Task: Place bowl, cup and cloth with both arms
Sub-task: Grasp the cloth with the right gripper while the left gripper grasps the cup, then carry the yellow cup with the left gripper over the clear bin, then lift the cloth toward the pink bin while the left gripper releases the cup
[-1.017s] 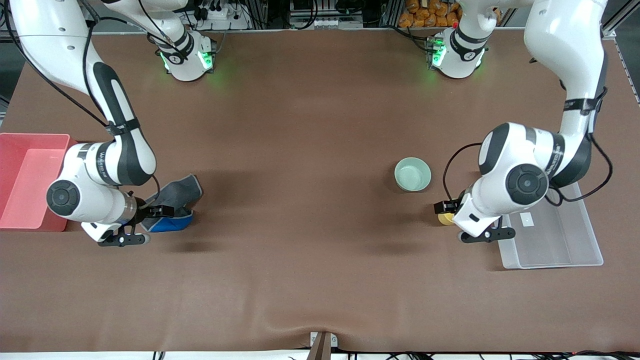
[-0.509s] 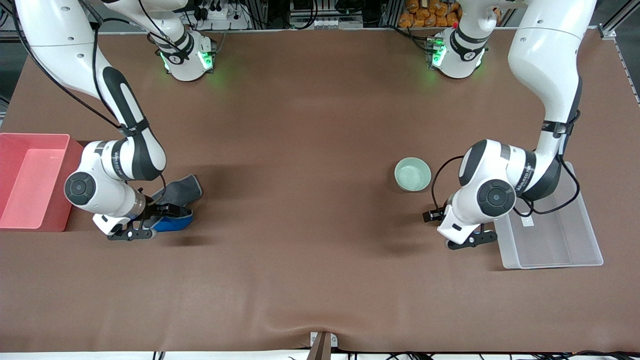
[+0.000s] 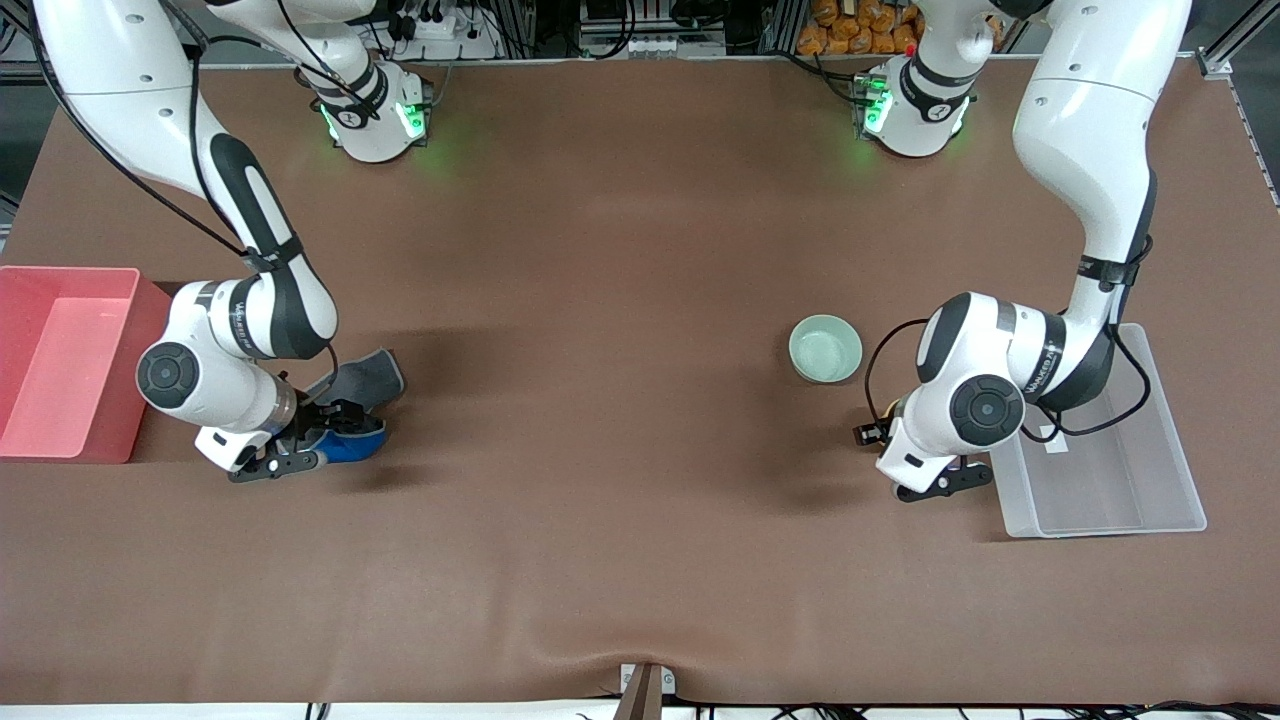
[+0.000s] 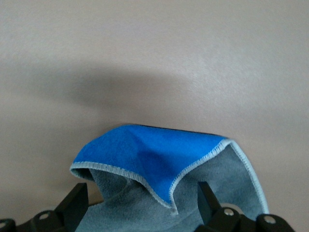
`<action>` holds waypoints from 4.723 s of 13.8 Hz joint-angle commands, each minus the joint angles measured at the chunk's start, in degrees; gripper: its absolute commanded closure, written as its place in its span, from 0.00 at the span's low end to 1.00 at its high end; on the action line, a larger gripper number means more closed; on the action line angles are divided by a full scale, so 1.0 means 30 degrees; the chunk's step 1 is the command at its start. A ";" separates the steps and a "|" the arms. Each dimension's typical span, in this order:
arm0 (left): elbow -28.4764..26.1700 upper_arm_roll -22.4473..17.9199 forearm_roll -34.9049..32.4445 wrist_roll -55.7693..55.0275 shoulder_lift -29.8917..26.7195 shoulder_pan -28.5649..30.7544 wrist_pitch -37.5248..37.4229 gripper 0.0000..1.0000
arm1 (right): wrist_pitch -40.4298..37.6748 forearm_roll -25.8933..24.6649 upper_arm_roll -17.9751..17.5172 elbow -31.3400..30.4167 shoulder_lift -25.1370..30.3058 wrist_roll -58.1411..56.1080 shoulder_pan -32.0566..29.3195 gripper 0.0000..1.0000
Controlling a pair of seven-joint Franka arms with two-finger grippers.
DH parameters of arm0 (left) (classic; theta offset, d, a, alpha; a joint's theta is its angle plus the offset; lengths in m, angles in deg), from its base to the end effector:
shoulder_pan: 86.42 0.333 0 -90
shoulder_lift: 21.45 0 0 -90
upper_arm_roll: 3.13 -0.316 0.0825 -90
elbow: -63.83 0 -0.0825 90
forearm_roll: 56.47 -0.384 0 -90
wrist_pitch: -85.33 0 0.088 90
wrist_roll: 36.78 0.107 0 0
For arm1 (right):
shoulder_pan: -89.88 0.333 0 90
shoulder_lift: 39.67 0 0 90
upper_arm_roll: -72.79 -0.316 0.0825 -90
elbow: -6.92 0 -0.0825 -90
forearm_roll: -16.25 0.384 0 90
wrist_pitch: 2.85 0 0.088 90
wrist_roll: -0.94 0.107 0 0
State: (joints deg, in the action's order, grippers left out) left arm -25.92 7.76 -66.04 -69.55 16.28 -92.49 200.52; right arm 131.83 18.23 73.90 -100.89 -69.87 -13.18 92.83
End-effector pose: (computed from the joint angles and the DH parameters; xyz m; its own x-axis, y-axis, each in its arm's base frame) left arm 0.6558 -0.1724 0.2470 0.9622 0.2218 -0.1580 0.2037 -0.9713 -0.1230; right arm 0.6298 0.0213 0.2225 0.9659 0.2534 -0.0530 0.2523 -0.9673 -0.0271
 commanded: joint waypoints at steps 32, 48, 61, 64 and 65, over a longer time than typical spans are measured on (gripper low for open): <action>0.3461 -0.0350 -0.3107 1.0837 0.0428 0.6800 -0.0695 1.00 | 0.0839 0.0072 -0.0018 -0.0537 -0.0743 -0.2149 0.0451 0.00; 0.3314 -0.0379 -0.3697 1.1130 0.2482 0.7239 0.0891 0.54 | 0.1132 0.0101 -0.0018 -0.0508 -0.0626 -0.2119 0.0539 1.00; 0.3372 0.0088 -0.3405 1.1159 -0.1409 0.7034 -0.2533 0.00 | -0.1673 0.0072 0.0012 -0.0421 0.4235 -0.2119 -0.0016 1.00; 0.3402 0.0763 -0.2178 1.0983 -0.2467 0.7093 -0.3560 0.00 | -0.2699 0.0072 0.0041 -0.0420 0.5318 -0.2119 -0.0251 1.00; 0.3402 0.0763 -0.1680 1.0896 -0.2818 0.7005 -0.3853 0.00 | -0.3315 0.0072 0.0070 -0.0391 0.5786 -0.2148 -0.0455 1.00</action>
State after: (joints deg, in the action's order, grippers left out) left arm -14.52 9.82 -73.52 -36.71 10.23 -71.51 190.61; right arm 124.86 18.31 74.54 -100.96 -56.26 -19.82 92.86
